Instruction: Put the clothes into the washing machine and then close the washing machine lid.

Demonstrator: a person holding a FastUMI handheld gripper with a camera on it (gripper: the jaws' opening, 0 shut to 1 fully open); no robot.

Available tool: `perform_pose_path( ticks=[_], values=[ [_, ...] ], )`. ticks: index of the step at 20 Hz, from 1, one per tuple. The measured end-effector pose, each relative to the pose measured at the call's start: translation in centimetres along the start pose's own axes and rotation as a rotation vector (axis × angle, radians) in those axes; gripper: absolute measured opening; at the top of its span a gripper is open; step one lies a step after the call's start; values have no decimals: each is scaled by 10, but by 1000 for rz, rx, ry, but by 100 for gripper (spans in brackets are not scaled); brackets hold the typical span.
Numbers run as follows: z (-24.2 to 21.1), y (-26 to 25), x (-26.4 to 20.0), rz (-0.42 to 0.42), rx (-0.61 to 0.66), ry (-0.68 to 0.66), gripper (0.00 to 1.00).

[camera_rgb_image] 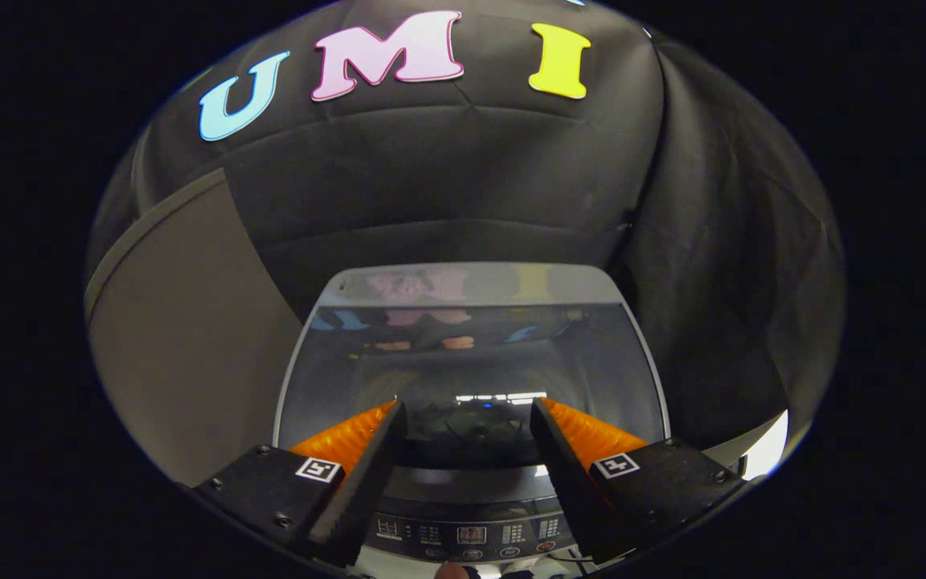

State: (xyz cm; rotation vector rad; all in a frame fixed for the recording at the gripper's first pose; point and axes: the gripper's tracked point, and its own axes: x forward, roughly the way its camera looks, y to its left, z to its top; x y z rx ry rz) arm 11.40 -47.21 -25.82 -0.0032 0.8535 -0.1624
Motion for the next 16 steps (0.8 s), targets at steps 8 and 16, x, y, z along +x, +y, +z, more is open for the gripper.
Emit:
perform_pose_path(
  ticks=[8,16],
  values=[
    [109,2,-66,17,-8,-272,98],
    [199,8,-153,45,14,-537,98]
  ],
)
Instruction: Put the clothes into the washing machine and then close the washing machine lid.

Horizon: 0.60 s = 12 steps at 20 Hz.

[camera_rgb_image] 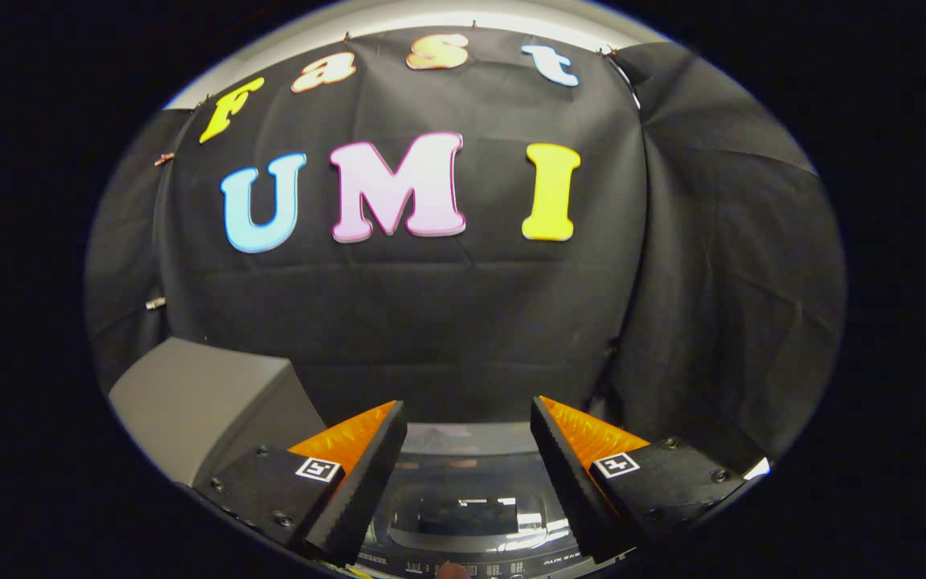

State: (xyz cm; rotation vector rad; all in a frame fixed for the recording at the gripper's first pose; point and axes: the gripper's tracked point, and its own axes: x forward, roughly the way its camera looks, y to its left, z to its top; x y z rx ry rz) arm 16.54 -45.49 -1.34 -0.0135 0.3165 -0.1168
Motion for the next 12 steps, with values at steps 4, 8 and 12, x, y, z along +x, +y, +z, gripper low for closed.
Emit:
perform_pose_path(
  ticks=[4,8,12],
  values=[
    [54,5,-34,15,-3,-142,98],
    [108,16,-62,46,-9,-276,98],
    [123,16,-76,51,-27,-305,97]
  ],
)
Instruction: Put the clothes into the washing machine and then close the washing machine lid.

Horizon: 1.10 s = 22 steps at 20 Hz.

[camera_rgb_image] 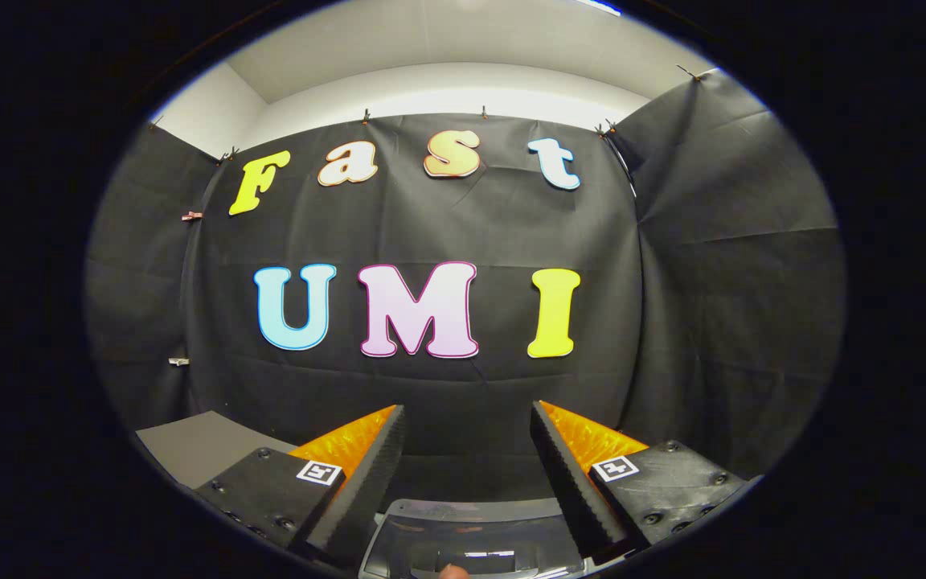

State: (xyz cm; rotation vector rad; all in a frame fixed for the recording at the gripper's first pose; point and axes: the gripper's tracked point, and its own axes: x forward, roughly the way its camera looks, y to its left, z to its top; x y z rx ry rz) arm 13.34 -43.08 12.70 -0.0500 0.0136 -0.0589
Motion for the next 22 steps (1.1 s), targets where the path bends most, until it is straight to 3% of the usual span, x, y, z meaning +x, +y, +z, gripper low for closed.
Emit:
perform_pose_path(
  ticks=[5,16,22],
  values=[
    [14,3,-11,19,15,-21,97],
    [23,-25,-18,-48,10,-17,97],
    [26,-29,-15,-43,-2,-16,97]
  ],
)
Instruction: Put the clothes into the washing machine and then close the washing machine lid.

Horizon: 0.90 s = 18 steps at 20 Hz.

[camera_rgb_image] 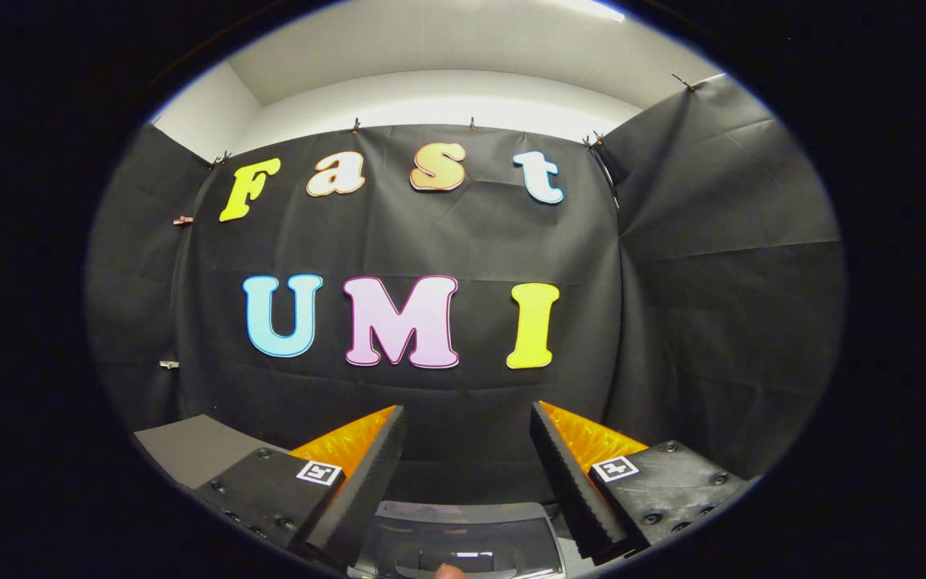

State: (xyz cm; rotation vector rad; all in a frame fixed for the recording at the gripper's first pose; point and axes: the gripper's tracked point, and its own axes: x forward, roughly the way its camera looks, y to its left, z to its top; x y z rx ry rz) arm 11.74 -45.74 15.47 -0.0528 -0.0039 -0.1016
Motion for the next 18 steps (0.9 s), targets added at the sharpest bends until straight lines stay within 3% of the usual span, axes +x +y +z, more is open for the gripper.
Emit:
perform_pose_path(
  ticks=[18],
  values=[
    [-2,3,-1,6,21,10,97]
  ],
)
